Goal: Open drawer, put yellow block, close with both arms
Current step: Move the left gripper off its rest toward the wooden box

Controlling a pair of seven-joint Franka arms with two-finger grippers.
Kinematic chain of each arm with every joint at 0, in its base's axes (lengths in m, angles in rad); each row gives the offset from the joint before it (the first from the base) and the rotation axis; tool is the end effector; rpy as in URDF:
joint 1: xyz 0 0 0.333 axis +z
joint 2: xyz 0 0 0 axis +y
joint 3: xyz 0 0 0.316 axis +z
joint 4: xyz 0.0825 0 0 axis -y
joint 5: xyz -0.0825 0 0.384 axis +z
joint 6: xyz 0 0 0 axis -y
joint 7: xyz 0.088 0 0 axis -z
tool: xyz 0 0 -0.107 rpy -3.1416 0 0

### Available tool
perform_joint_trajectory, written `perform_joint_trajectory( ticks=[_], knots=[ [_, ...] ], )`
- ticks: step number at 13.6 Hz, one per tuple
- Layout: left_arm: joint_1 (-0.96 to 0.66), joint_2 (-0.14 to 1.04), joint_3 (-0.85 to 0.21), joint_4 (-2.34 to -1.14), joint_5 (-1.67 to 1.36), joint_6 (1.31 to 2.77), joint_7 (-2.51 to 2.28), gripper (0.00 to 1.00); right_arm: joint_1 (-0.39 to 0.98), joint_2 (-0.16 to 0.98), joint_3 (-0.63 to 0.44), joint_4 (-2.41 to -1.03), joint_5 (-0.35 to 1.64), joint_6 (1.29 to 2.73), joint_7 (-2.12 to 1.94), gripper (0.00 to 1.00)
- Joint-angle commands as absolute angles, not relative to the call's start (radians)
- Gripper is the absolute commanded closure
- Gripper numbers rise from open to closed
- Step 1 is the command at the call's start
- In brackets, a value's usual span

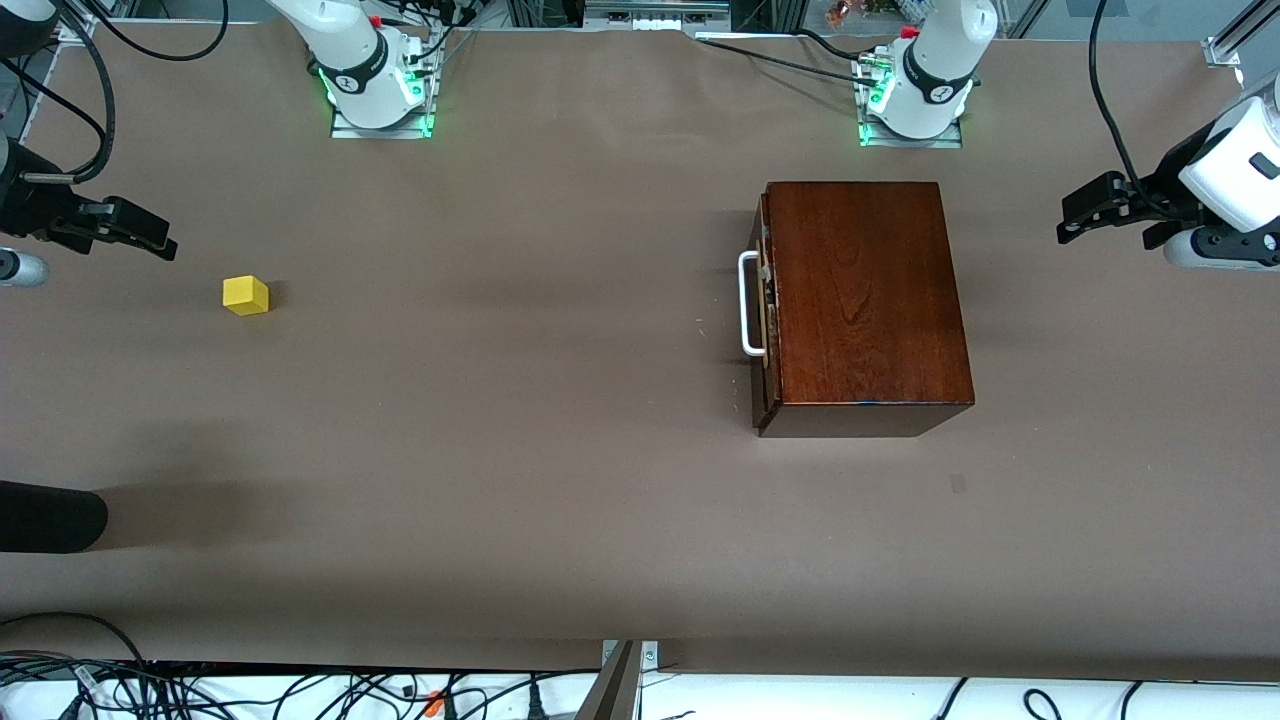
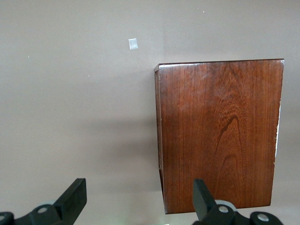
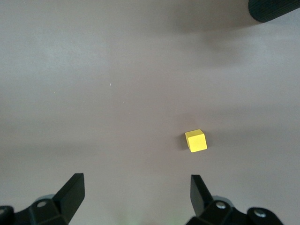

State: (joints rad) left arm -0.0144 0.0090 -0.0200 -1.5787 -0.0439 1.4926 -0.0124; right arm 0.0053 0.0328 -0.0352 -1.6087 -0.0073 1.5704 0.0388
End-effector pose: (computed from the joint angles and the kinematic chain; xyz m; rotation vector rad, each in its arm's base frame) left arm 0.5476 -0.0238 0.6095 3.0960 -0.0362 -0.1489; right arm 0.5616 -0.0173 0.5883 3.1290 -0.1072 -0.1113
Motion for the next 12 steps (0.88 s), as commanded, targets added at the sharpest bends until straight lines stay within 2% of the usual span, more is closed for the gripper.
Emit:
perform_joint_trajectory(
  ticks=[1,12],
  knots=[
    [-0.018,0.025,-0.021,-1.542,-0.031,1.47,0.002,0.0,-0.008,0.015,-0.026,-1.614,-0.014,1.566,0.034,0.0],
    [-0.018,0.035,-0.028,-1.545,-0.034,1.463,0.002,0.0,-0.008,0.014,-0.029,-1.614,-0.014,1.565,0.034,0.0]
  ],
)
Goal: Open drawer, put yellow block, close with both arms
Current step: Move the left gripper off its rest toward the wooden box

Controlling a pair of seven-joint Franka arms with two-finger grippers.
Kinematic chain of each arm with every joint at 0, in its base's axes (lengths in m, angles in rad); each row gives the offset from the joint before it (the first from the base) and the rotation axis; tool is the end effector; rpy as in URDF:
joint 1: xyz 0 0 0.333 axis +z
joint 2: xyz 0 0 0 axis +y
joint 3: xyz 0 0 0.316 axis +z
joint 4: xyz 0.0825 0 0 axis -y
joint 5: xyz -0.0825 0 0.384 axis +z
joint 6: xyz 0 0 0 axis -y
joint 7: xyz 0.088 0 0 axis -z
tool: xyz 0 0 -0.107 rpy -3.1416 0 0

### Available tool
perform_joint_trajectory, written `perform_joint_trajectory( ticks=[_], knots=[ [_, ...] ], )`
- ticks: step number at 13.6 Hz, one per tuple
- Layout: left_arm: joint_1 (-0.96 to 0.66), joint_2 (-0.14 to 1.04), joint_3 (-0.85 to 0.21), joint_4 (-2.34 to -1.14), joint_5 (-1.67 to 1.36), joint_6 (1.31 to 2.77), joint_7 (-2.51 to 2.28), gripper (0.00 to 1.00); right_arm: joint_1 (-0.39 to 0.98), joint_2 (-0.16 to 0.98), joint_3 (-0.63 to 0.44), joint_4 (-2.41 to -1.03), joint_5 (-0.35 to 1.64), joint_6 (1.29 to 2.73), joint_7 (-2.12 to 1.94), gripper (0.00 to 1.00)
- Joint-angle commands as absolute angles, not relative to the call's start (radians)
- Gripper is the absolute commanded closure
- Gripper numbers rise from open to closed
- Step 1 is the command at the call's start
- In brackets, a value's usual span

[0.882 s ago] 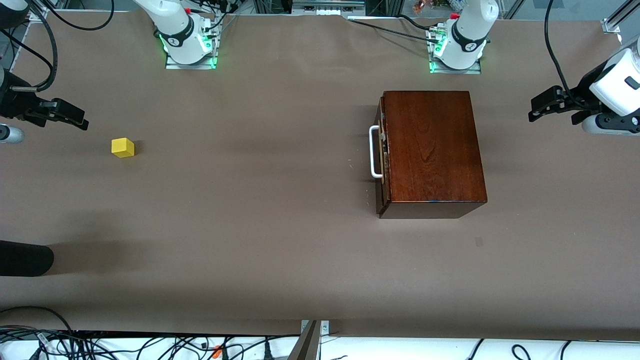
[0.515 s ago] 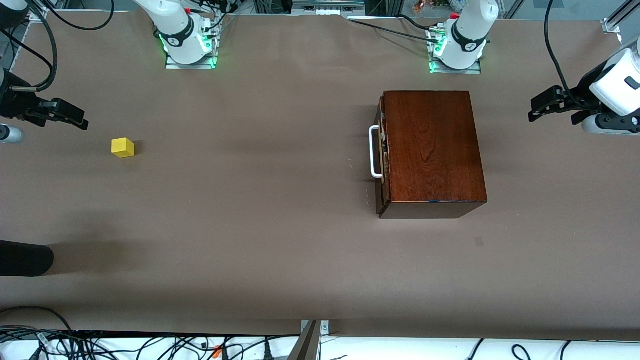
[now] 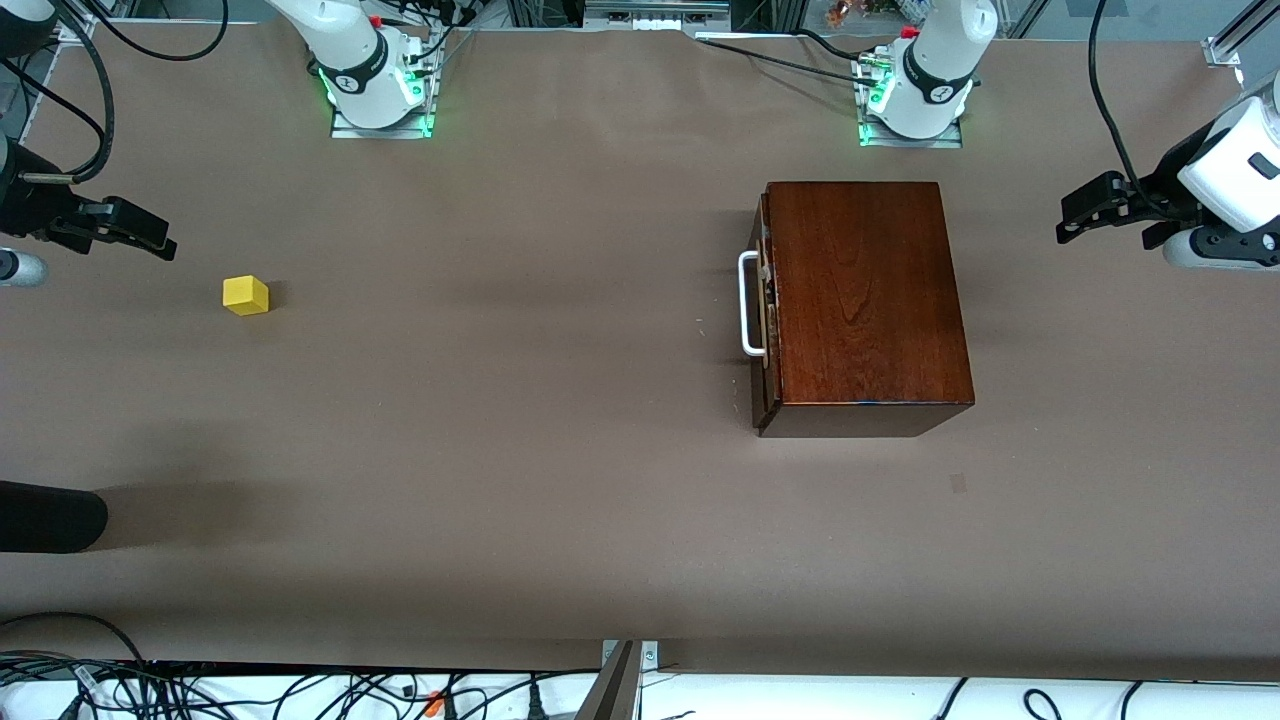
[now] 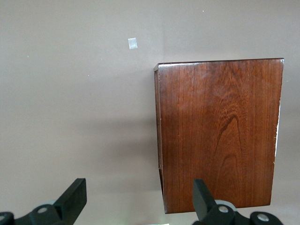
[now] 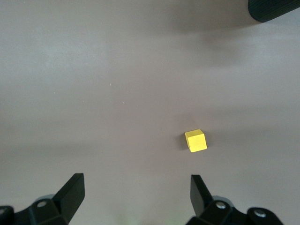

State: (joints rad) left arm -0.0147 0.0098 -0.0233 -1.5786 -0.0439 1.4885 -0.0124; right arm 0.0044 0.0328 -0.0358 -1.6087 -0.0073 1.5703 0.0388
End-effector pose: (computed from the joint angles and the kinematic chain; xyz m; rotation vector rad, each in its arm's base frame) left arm 0.5473 -0.0257 0.6088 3.0958 -0.0418 -0.1564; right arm 0.5616 -0.0181 0.5883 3.1290 -0.1095 -0.1114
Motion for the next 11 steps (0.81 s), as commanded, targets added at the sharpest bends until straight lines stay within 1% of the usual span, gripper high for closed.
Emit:
perform_joint_trajectory(
  ticks=[1,11],
  knots=[
    [-0.018,0.035,-0.035,-1.543,-0.034,1.462,0.003,0.0,-0.008,0.015,-0.029,-1.614,-0.014,1.565,0.034,0.0],
    [-0.018,0.054,-0.043,-1.546,-0.031,1.46,0.005,0.0,-0.008,0.015,-0.029,-1.614,-0.014,1.563,0.034,0.0]
  ],
)
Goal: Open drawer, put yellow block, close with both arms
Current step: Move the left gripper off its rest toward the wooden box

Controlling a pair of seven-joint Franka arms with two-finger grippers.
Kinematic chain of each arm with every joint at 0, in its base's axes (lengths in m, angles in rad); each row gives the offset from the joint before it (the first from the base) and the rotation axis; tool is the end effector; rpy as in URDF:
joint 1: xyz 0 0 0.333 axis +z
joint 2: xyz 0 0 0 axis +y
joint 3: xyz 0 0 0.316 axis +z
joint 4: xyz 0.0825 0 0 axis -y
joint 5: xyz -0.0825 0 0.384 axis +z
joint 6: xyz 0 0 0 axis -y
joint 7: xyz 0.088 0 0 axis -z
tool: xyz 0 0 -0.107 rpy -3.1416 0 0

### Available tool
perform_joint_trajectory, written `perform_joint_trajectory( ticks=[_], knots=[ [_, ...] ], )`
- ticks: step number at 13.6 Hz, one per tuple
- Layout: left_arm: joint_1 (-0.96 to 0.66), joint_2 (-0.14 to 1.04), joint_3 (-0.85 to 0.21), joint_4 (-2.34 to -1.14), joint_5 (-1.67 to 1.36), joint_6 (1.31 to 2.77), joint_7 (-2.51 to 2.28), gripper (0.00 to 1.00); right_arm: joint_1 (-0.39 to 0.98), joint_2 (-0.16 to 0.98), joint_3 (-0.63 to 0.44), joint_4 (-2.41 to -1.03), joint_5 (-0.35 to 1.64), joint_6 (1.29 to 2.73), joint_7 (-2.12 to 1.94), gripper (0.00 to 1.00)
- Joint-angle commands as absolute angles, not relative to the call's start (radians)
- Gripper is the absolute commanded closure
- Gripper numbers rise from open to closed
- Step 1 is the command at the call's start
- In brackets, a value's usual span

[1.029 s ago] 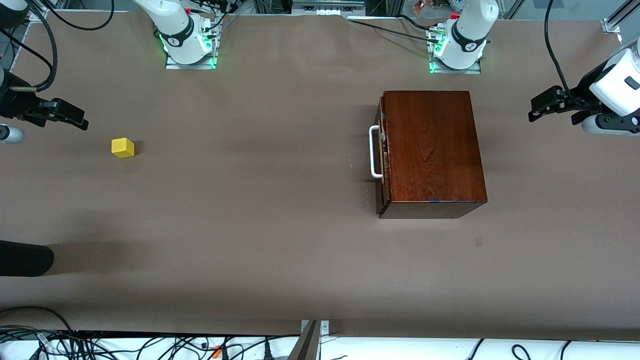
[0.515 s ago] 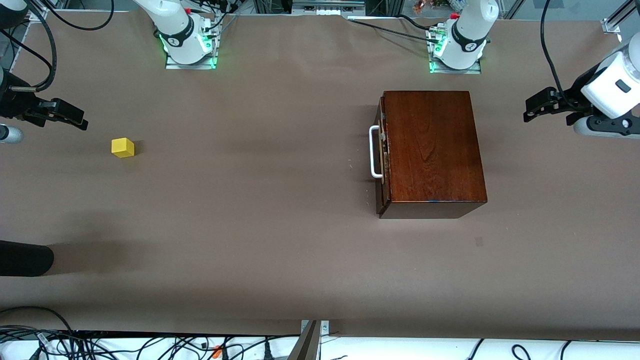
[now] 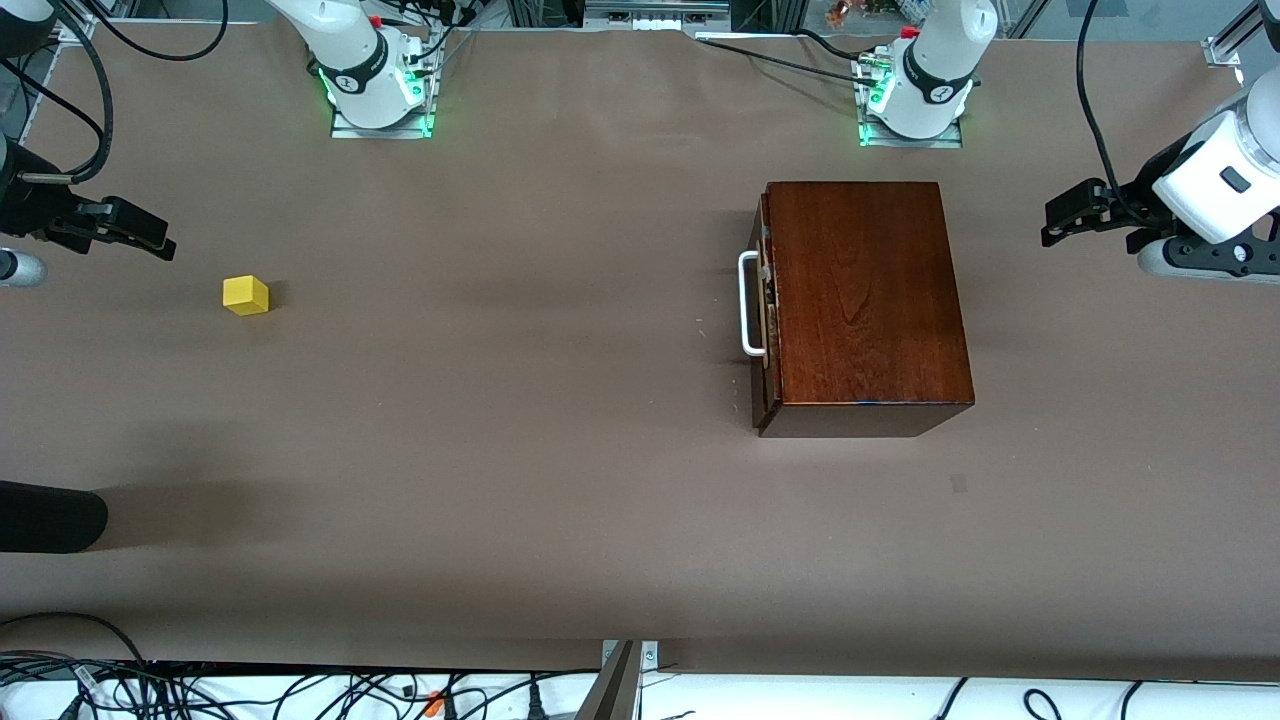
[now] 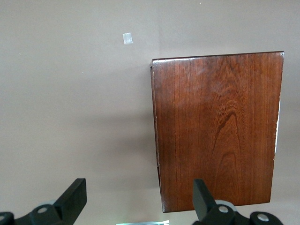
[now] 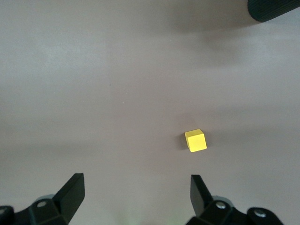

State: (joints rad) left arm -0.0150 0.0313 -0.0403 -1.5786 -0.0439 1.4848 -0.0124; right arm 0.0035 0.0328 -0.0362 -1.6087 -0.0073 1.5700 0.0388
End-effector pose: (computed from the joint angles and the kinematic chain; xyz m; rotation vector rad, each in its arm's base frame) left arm 0.5521 -0.0352 0.5967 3.0937 -0.0681 -0.1960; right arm 0.5615 -0.0188 0.5883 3.1289 -0.1115 -0.1119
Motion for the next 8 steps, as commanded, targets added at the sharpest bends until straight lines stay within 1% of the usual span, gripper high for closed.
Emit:
perform_joint_trajectory(
  ticks=[1,4,6,8],
  knots=[
    [-0.024,0.055,-0.043,-1.551,-0.032,1.46,0.005,0.0,-0.008,0.015,-0.029,-1.614,-0.014,1.563,0.034,0.0],
    [-0.034,0.064,-0.051,-1.566,-0.035,1.395,0.006,0.0,-0.008,0.015,-0.029,-1.615,-0.014,1.563,0.034,0.0],
    [-0.07,0.099,-0.06,-1.563,-0.035,1.407,-0.012,0.0,-0.008,0.015,-0.029,-1.615,-0.014,1.563,0.035,0.0],
    [-0.103,0.141,-0.086,-1.565,-0.034,1.463,-0.079,0.0,-0.008,0.015,-0.029,-1.615,-0.014,1.563,0.034,0.0]
  ],
)
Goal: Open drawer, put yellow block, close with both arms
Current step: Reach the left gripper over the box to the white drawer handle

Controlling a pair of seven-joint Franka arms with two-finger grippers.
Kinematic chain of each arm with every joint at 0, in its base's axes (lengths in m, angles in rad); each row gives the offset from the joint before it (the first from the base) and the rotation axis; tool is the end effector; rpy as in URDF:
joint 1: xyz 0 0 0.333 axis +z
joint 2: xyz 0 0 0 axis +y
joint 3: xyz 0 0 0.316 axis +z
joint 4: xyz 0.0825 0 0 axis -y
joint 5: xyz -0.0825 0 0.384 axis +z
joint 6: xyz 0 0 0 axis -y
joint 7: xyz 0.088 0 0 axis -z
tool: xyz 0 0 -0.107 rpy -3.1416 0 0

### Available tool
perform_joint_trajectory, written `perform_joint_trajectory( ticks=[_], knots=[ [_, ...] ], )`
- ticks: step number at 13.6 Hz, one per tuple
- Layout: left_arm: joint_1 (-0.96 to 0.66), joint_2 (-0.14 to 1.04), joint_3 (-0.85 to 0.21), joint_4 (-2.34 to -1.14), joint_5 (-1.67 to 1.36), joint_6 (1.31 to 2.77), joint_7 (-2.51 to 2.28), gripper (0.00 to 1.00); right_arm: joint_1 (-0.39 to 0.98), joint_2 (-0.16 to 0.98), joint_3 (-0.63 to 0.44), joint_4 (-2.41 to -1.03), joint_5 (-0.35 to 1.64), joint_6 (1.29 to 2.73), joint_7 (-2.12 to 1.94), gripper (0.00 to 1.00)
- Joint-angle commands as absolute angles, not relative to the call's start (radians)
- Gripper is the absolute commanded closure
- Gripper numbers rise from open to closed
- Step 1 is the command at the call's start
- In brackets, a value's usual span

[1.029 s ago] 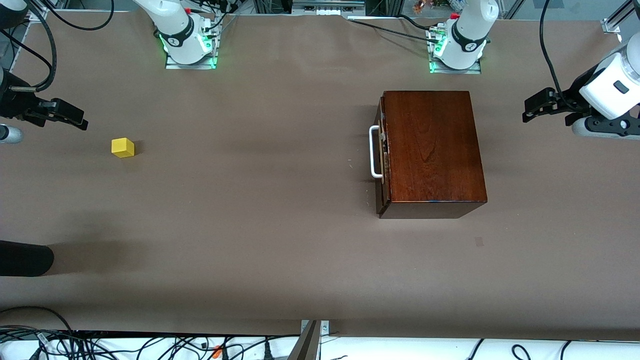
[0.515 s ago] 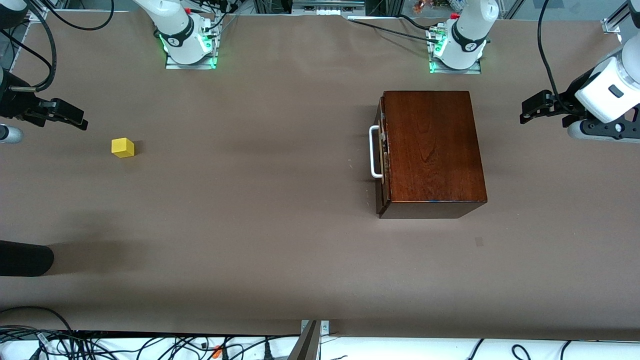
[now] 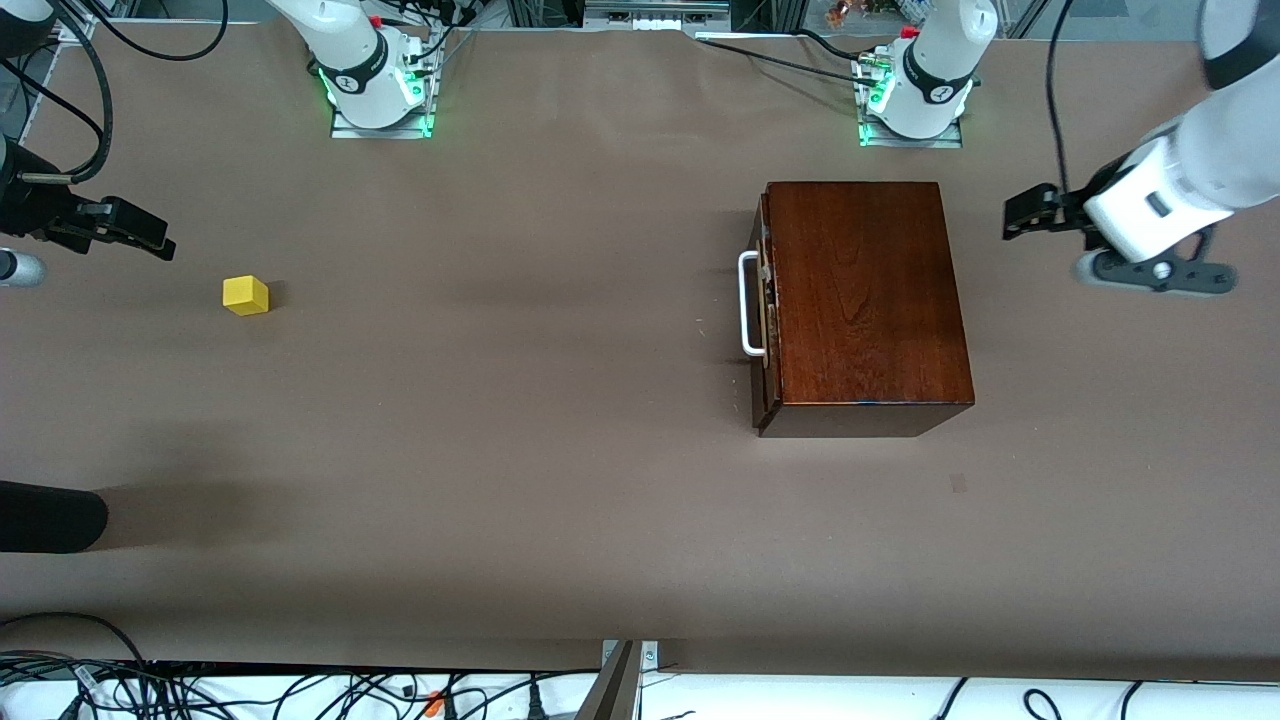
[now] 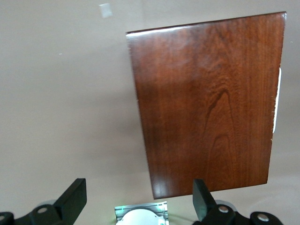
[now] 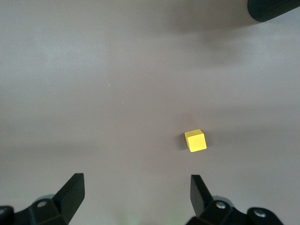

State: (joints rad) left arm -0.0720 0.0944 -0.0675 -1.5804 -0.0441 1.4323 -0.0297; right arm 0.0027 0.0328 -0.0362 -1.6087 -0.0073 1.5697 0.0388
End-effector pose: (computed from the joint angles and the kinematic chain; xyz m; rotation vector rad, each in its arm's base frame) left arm 0.5561 -0.0817 0.5573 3.0835 -0.1714 -0.3813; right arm 0.5614 -0.0193 0.5883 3.1289 -0.1128 -0.1124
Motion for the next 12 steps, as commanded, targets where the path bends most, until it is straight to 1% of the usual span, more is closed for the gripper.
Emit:
perform_joint_trajectory(
  ticks=[1,4,7,9,12],
  knots=[
    [-0.121,0.164,-0.098,-1.566,-0.034,1.485,-0.113,0.0,-0.008,0.014,-0.029,-1.615,-0.015,1.563,0.034,0.0],
    [-0.21,0.228,-0.114,-1.563,-0.034,1.578,-0.199,0.0,-0.008,0.014,-0.031,-1.615,-0.015,1.563,0.034,0.0],
    [-0.355,0.306,-0.112,-1.56,-0.02,1.702,-0.311,0.0,-0.009,0.014,-0.029,-1.617,-0.015,1.563,0.035,0.0],
    [-0.405,0.359,-0.114,-1.559,-0.02,1.778,-0.363,0.0,-0.008,0.015,-0.029,-1.617,-0.015,1.565,0.035,0.0],
    [-0.498,0.416,-0.112,-1.565,0.01,1.833,-0.455,0.0,-0.008,0.015,-0.029,-1.618,-0.015,1.565,0.035,0.0]
  ],
)
